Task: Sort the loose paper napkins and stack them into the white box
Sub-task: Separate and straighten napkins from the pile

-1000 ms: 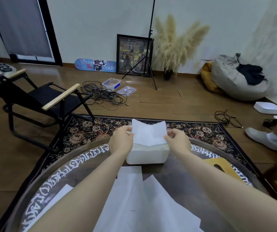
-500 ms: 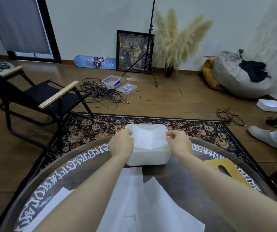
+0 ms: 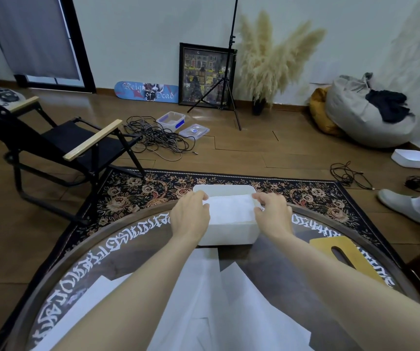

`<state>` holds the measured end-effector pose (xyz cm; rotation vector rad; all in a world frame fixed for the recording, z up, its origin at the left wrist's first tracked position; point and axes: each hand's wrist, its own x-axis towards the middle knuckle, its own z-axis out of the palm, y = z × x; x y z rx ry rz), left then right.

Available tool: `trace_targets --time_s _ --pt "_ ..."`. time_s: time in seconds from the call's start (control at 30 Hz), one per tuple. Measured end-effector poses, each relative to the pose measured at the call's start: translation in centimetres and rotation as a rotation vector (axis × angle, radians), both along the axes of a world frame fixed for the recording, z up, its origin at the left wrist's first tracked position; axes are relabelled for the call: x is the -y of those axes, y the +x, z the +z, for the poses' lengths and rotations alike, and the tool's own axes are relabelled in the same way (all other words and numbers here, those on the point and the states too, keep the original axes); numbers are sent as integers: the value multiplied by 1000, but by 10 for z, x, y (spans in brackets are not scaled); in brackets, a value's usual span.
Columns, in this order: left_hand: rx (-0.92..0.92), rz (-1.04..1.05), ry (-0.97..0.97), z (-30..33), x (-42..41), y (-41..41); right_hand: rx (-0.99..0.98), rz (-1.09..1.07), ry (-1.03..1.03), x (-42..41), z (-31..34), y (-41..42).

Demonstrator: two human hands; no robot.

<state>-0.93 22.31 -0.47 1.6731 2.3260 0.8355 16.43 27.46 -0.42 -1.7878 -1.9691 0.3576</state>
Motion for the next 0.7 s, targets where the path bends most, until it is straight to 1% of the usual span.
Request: trace_targets --time_s 0.1,0.17,0.33,0.53,0.7 --pt "-110 -77 19 0 7 2 71 63 13 8 2 -1" --pt "-135 -100 15 2 12 5 89 98 6 15 3 -1" --pt "-230 -151 -59 4 33 12 134 147 27 40 6 1" --pt "-276 -219 -79 9 73 18 168 174 -6 77 13 11" --pt "-246 -227 -85 14 112 21 159 198 -31 112 19 20"
